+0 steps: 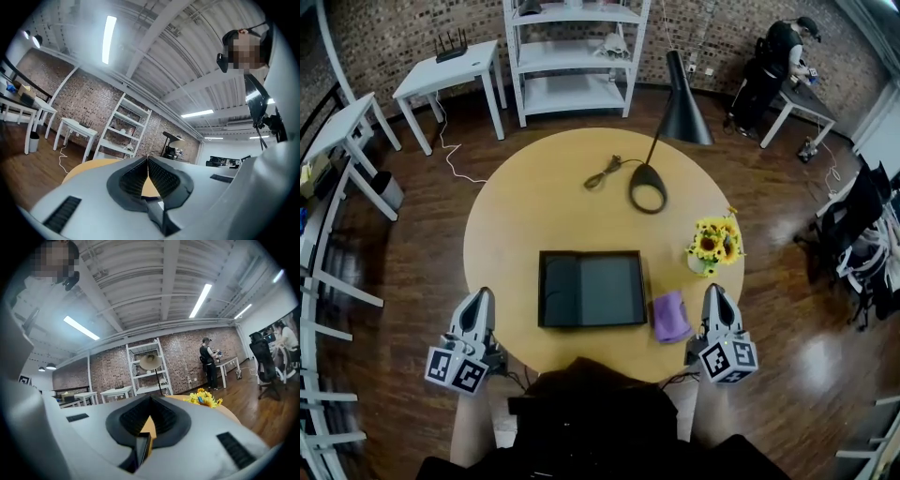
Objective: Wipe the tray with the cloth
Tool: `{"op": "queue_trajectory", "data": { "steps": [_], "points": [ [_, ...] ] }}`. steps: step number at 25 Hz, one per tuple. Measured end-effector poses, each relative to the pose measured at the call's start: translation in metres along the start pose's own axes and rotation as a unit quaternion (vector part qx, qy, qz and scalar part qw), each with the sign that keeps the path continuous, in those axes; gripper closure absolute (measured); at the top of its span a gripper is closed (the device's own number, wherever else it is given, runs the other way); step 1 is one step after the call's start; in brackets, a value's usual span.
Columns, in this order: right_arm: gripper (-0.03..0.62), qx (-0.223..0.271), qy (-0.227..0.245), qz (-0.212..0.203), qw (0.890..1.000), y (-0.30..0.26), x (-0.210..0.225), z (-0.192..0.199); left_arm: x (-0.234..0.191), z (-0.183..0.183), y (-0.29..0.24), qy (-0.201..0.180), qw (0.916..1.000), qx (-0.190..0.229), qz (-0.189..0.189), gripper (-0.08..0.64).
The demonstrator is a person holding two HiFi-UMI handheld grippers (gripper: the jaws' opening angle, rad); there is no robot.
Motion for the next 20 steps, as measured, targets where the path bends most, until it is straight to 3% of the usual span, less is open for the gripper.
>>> {"op": "queue_trajectory", "data": {
  "steps": [8,14,20],
  "points": [
    [0.591,0.042,0.018,-0.040,0.998,-0.011,-0.010,-0.013,-0.003,-0.006,-0.002,-0.018,0.9993,0.030,-0.009,0.558],
    [0.591,0.043,0.017,-0.001,0.999,-0.012,-0.007,-0.015,-0.009,-0.008,-0.001,-0.042,0.9970,0.040,-0.051,0.558],
    [0.591,0.041,0.018,0.007,0.999,-0.012,-0.009,-0.018,-0.011,-0.009,-0.006,-0.033,0.9980,0.029,-0.045,0.558]
  ]
}}
Point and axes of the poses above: the fingertips, and each gripper's own axes: y backward along the fingers, x to its right, z out of its underside, the point moved 9 cm from there along y, backward along the fingers, and after that the axes turned 7 degrees about -z, right-handed, at the moved point
